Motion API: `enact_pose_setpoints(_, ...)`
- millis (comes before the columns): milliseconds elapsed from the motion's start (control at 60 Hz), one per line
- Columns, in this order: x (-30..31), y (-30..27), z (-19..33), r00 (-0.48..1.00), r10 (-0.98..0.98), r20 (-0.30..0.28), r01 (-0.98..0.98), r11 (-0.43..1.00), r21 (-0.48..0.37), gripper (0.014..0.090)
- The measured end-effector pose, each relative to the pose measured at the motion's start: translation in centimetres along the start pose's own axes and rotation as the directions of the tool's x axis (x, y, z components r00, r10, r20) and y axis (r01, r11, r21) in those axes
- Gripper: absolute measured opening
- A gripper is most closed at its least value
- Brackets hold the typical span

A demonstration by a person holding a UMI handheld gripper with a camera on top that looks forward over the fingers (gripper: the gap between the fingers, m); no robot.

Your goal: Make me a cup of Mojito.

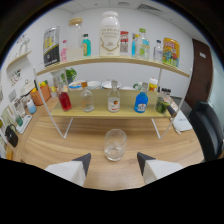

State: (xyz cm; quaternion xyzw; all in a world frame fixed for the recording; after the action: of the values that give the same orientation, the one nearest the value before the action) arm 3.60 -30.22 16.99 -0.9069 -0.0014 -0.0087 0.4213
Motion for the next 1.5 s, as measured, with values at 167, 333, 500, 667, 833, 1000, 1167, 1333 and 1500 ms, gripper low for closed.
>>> enact_pose_setpoints(167,0.0,0.6,-0.6,1.0,0.011,-0.003,-0.011,1.0,-0.004,0.086)
enact_pose_setpoints(333,0.7,2.3,-1.8,1.0,0.025,-0.008,-0.025,0.999,-0.02,0.0859)
enact_pose_setpoints(500,4.4,3.9,-3.0,0.997,0.07,-0.014,-0.071,0.997,-0.042,0.086)
enact_pose_setpoints(667,10.2,2.6,-3.2,0.998,0.05,-0.038,-0.05,0.999,-0.014,0.0861)
enact_pose_setpoints(833,14.6,-1.1,-1.2,0.999,0.028,-0.015,-0.028,0.999,0.019,0.0852)
enact_pose_setpoints(1000,17.1,-5.6,2.3,1.0,-0.008,0.006,0.008,0.998,0.065,0.0847)
enact_pose_setpoints(1167,17.6,-7.9,6.3,0.998,0.011,0.056,-0.014,0.998,0.059,0.0848)
enact_pose_setpoints(1333,17.7,-8.9,9.5,0.996,0.027,0.081,-0.03,0.999,0.031,0.0769)
enact_pose_setpoints(1500,18.2,-8.7,11.6,0.996,0.061,0.059,-0.06,0.998,-0.019,0.0544)
